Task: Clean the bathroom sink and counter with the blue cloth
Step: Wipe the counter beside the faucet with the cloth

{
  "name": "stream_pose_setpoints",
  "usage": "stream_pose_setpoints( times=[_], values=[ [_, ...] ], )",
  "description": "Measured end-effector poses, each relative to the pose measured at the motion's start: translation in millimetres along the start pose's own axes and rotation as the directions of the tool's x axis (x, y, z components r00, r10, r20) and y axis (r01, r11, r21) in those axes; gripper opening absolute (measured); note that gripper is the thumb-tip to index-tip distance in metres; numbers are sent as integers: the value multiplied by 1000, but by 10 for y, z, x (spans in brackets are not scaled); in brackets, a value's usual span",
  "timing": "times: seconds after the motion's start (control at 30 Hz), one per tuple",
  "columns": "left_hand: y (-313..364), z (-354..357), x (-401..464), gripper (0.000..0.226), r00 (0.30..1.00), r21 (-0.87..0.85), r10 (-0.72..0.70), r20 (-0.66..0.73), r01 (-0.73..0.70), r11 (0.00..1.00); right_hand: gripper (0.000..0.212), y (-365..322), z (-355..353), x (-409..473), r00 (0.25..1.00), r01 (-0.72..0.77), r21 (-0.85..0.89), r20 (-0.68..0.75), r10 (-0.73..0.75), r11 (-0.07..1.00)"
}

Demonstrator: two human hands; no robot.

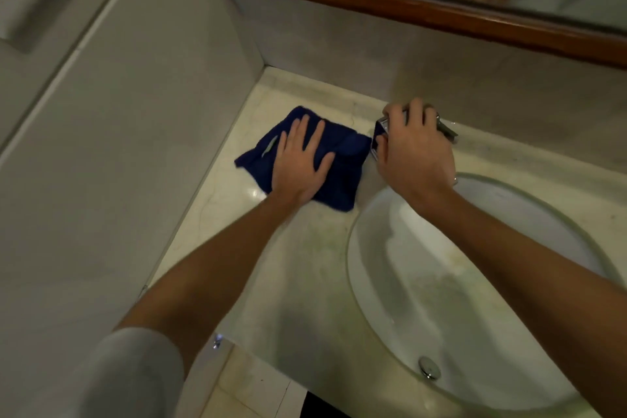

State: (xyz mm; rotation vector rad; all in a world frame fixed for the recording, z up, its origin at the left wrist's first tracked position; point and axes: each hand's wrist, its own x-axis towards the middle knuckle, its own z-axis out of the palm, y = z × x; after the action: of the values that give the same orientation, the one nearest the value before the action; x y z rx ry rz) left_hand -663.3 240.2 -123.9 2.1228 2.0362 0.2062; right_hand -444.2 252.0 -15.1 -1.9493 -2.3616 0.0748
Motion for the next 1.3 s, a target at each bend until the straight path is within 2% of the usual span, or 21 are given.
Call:
stream_pose_setpoints(
  times=[0.07,0.13,0.23,0.37,0.43,0.5,0.6,0.7,0.77,0.87,0.9,0.97,1.07,1.13,1.23,1.3],
  values=[
    [161,1,412,64,992,-9,121,43,-121,993,38,-2,-3,6,1000,-5,4,0,5,1000],
    [332,46,681,62,984,-13,171,49,-171,985,37,-2,5,11,1000,-4,8,-1,4,1000],
    [420,103,798,60,992,-16,127,12,-127,992,36,-3,18,15,1000,-10,32,-4,10,999],
    [369,106,772,60,990,-44,144,-15,-144,989,37,-4,20,9,1000,-6,37,-9,7,999],
    [293,104,743,62,996,-41,72,-61,-75,996,37,4,17,5,1000,-8,55,-11,8,998],
    [81,82,643,64,991,-33,-83,-107,80,996,38,3,12,8,1000,-10,70,-13,11,997],
    [-230,-5,431,67,969,-30,-226,-103,224,974,39,-12,3,10,1000,-18,70,-3,18,997],
    [-247,-86,364,70,974,-73,-228,2,227,971,41,-18,-9,3,1000,-27,72,5,27,997],
    [-301,-215,406,69,971,-163,-235,47,239,957,41,-20,-17,5,1000,-26,82,8,25,996],
    [-570,-452,500,60,970,-228,-232,-65,212,950,41,-20,-33,7,999,-33,92,13,32,995],
    [-670,-505,551,60,972,-222,-227,-59,209,952,41,-22,-35,4,999,-33,92,13,32,995],
    [-827,-578,711,74,966,-270,-245,81,258,928,40,-27,-37,3,1000,-28,92,11,27,995],
    [-947,-693,994,88,909,-302,-277,310,371,878,40,-25,-27,10,1000,-25,93,8,24,995],
    [-967,-761,1109,75,897,-257,-258,359,361,897,40,-20,-17,9,1000,-25,89,5,25,996],
    [-978,-811,1120,44,901,-316,-203,384,335,888,40,-18,-4,17,999,-32,85,7,31,996],
    [-1007,-789,1060,46,900,-402,-188,394,353,845,40,-20,-4,22,999,-37,86,7,37,996]
  ],
)
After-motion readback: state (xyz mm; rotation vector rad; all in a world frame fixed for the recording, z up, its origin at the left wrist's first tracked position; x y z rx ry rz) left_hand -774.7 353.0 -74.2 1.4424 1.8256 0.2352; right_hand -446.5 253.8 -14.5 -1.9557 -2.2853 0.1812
